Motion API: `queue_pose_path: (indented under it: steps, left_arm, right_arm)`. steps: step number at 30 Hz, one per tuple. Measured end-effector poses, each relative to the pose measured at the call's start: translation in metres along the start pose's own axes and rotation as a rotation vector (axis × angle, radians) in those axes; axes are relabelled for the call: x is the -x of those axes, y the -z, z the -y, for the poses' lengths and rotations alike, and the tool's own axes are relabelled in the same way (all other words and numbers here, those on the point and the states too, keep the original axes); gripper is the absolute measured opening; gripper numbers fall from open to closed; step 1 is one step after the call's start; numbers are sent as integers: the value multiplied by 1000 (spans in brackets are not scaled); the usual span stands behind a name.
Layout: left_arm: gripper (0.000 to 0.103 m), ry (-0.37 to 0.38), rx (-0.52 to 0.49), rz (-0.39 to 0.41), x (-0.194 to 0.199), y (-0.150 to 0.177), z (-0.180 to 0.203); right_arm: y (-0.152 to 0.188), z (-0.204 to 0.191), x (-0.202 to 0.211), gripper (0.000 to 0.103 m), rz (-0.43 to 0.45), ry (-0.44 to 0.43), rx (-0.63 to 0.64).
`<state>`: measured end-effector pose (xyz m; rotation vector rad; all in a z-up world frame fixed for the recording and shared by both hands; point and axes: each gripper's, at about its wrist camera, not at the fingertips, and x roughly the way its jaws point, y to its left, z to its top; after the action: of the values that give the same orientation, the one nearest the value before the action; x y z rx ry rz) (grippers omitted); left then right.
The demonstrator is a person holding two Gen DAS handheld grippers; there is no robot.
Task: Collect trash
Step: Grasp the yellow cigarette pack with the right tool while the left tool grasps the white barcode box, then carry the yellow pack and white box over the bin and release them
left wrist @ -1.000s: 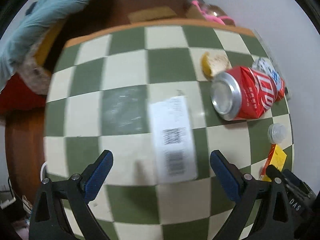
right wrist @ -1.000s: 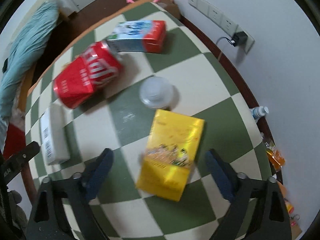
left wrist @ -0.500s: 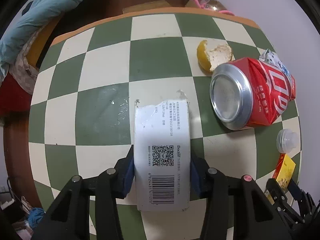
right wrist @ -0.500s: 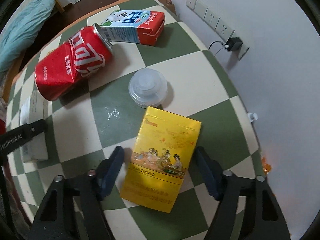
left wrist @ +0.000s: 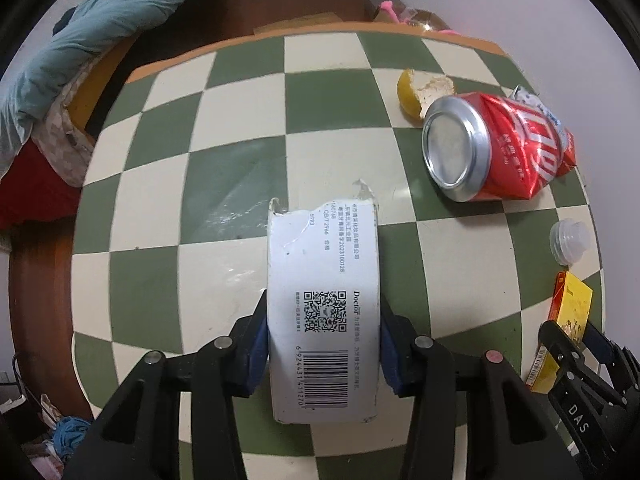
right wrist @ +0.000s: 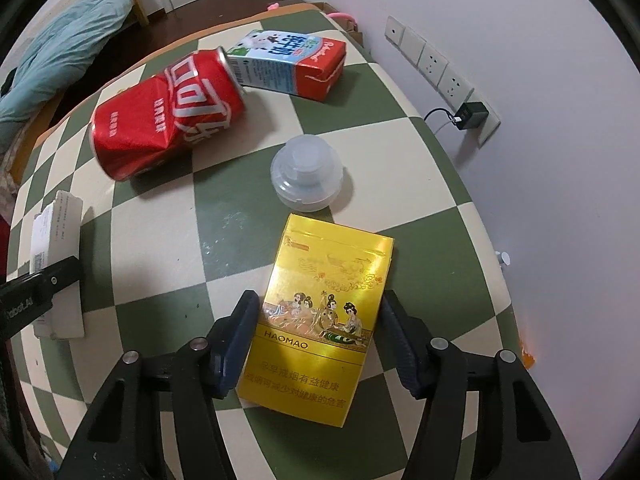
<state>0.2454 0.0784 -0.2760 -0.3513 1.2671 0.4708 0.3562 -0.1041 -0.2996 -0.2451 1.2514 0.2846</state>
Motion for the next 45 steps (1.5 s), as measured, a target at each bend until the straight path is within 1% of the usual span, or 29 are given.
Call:
queue_pose_path:
  steps: [4, 6, 9, 10, 11, 12, 14, 19, 23, 28, 33, 35, 37, 38, 42, 45]
  left_arm:
    - [42, 11, 13, 53, 29, 12, -5]
    - [42, 18, 17, 85, 42, 9, -4]
    - [42, 27, 26, 132, 68, 14, -12]
    - [42, 32, 30, 144, 72, 9, -15]
    - [42, 37, 35, 156, 80, 11, -19]
    - [42, 45, 46, 173, 91, 15, -25]
    - [42, 49, 58, 207, 101, 12, -41]
    - [42, 55, 97, 293, 150, 28, -76]
    - [42, 37, 135, 354, 185, 43, -110]
    - [42, -11, 187, 402, 215, 65, -162]
    - [42, -69, 269, 414, 226, 90, -219]
    - [42, -95, 304, 409, 224, 101, -242]
    - [42, -112, 342, 391, 218, 112, -267]
    - [42, -119, 360, 380, 214, 117, -279]
    - [42, -124, 444, 319, 188, 140, -326]
    - [43, -91, 508, 256, 158, 156, -361]
  right_arm:
    - [3, 0, 7, 63, 15, -27, 6]
    - [5, -2, 16, 63, 29, -47, 11]
    - [7, -5, 34, 63, 64, -76, 27]
    - [7, -7, 40, 63, 75, -88, 31]
    - [8, -9, 50, 63, 93, -107, 37]
    - [9, -13, 58, 63, 106, -118, 44]
    - [10, -22, 77, 63, 136, -149, 63]
    - [16, -50, 124, 63, 207, -224, 127]
    - [23, -78, 157, 63, 248, -292, 170]
    - [37, -130, 192, 63, 270, -400, 242]
    - [59, -194, 211, 63, 259, -491, 331]
    - [71, -225, 214, 63, 249, -520, 376]
    - [81, -248, 214, 63, 237, -537, 408]
    - [87, -266, 212, 63, 224, -548, 434]
    - [110, -319, 195, 63, 168, -570, 497]
    - [129, -359, 172, 63, 108, -573, 548]
